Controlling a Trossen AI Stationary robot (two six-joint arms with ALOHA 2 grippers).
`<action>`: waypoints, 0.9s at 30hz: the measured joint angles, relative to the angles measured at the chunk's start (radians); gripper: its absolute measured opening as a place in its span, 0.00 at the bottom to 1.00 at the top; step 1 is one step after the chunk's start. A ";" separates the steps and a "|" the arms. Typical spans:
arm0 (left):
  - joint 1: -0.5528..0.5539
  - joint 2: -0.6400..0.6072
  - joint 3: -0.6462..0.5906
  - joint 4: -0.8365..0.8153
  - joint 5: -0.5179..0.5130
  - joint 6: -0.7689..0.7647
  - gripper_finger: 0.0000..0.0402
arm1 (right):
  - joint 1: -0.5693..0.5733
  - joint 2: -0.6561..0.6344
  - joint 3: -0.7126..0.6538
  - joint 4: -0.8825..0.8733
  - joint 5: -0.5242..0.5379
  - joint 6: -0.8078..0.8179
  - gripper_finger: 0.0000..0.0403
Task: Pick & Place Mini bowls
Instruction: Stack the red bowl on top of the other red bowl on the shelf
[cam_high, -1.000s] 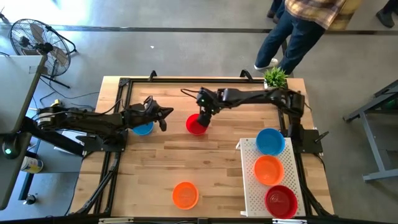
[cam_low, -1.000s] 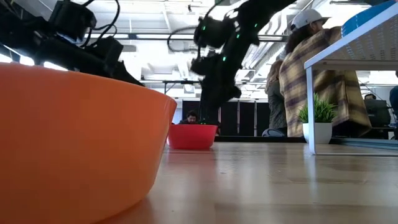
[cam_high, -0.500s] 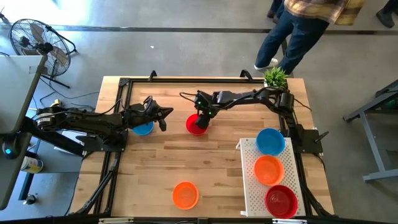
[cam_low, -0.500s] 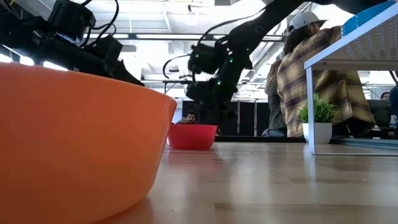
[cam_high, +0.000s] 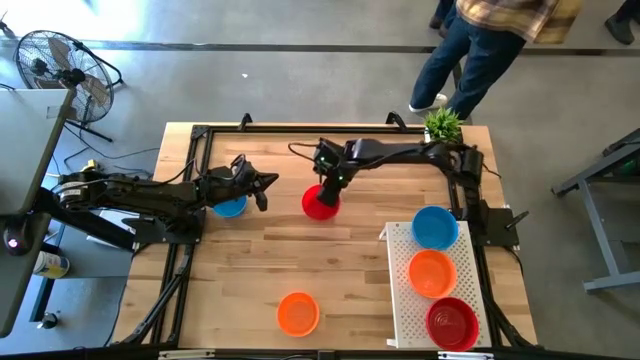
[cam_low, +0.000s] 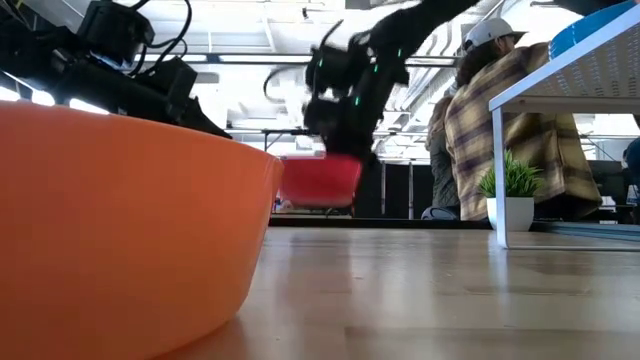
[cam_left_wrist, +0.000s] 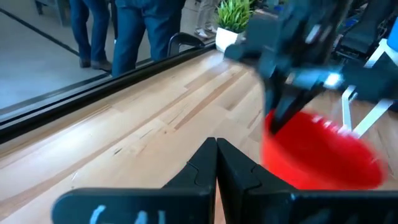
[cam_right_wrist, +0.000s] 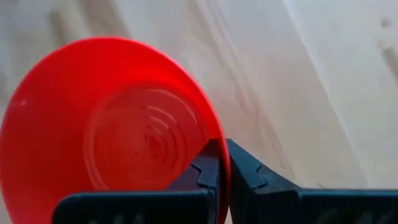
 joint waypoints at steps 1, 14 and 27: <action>0.000 0.000 0.000 -0.003 0.000 0.000 0.00 | 0.003 -0.019 0.013 -0.026 -0.009 -0.001 0.01; 0.000 0.000 0.000 0.001 0.000 -0.001 0.00 | 0.126 -0.244 0.310 -0.523 -0.006 0.060 0.01; 0.000 0.000 0.000 -0.002 0.000 0.015 0.00 | 0.507 -0.259 0.672 -0.938 0.073 0.420 0.00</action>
